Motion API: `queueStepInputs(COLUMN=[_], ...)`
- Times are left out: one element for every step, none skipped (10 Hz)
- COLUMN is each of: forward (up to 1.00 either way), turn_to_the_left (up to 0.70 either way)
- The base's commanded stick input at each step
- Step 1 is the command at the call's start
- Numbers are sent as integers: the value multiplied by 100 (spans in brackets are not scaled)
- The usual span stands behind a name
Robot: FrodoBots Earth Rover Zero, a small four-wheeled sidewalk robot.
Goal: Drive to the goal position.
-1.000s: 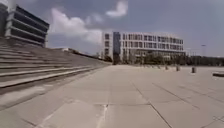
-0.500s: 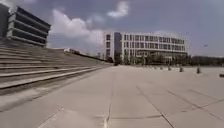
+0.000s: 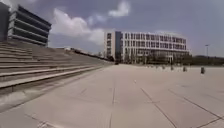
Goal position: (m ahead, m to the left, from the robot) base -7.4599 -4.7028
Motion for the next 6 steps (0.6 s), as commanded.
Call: queueStepInputs(forward=[70,70,70,70,70,70], turn_to_the_left=[0,0,0,0,0,0])
